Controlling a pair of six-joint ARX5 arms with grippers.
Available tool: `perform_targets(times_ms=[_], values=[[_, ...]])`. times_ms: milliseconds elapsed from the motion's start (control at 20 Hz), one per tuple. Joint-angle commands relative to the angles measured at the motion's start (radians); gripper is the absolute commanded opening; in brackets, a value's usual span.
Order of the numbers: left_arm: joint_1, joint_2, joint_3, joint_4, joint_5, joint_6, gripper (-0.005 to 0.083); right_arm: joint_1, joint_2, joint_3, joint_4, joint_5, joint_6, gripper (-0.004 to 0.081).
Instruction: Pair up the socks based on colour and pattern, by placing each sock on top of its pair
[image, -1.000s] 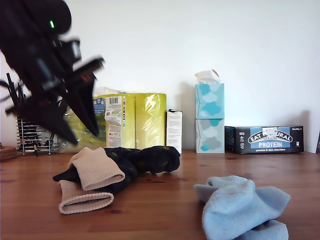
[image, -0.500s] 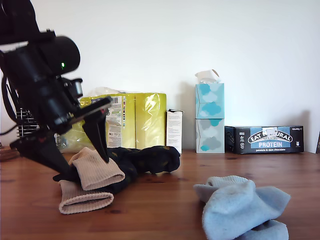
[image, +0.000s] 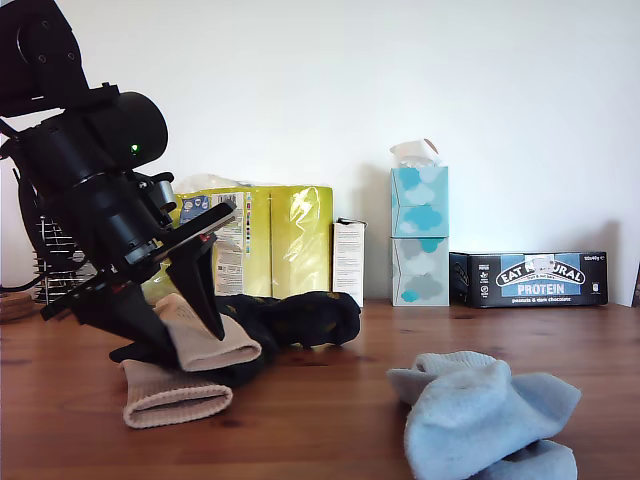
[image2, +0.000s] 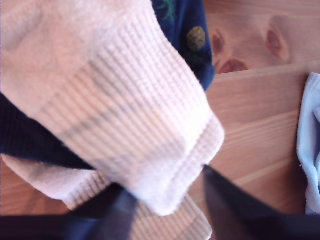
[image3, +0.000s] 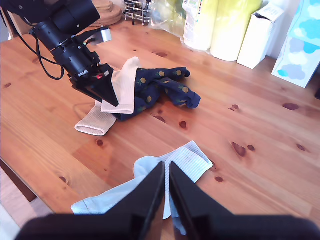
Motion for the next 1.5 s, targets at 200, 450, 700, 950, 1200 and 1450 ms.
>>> perform_targets(times_ms=[200, 450, 700, 950, 1200, 1450], values=[[0.001, 0.009, 0.053, 0.011, 0.077, 0.010, -0.0024, -0.003, 0.014, -0.012, 0.010, 0.000, -0.004, -0.0012], [-0.005, 0.002, 0.197, -0.105, 0.158, 0.066, -0.0024, -0.003, 0.018, -0.012, 0.008, 0.000, -0.003, -0.0012], [-0.090, 0.002, 0.240, -0.239, 0.323, 0.234, -0.0024, -0.003, 0.018, -0.012, 0.007, 0.000, -0.004, -0.0012], [-0.239, 0.002, 0.239, -0.345, 0.322, 0.402, -0.0024, -0.003, 0.023, -0.012, 0.004, 0.000, -0.004, -0.0012], [-0.310, 0.003, 0.239, -0.466, 0.300, 0.472, -0.0024, -0.003, 0.029, -0.012, 0.002, 0.000, -0.003, -0.0012], [-0.307, 0.003, 0.239, -0.567, 0.267, 0.537, -0.0024, -0.002, 0.029, -0.012, 0.001, -0.001, -0.003, -0.0012]])
